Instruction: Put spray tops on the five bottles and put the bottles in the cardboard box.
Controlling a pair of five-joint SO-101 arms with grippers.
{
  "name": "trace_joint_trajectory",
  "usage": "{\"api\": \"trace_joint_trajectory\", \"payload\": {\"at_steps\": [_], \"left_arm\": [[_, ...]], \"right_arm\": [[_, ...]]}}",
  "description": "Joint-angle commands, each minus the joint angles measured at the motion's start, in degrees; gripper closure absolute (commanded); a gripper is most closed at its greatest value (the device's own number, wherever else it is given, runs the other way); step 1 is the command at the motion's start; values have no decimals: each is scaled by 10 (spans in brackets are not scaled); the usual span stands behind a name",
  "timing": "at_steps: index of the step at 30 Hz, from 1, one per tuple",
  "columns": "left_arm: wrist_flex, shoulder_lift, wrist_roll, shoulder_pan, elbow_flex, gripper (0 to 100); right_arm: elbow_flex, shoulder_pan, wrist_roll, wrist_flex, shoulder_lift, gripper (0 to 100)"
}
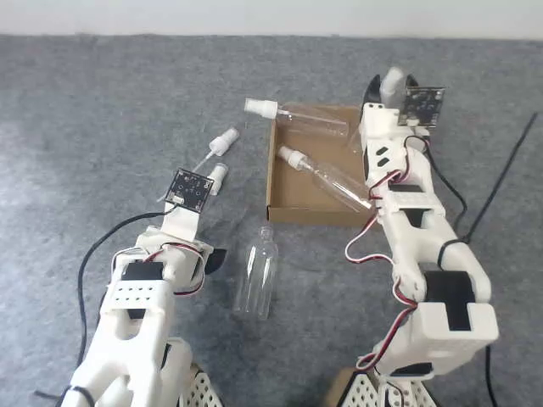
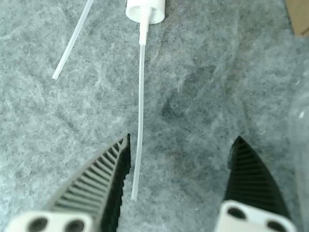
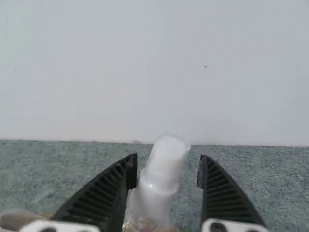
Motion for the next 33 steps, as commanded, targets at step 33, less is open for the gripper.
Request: {"api": "trace_joint_trajectory", "payload": {"at_steps": [33], "left_arm": [[4,-18,-6,2,-3,694]], "right_arm": [[-112,-24,26,170,-83,710]]}}
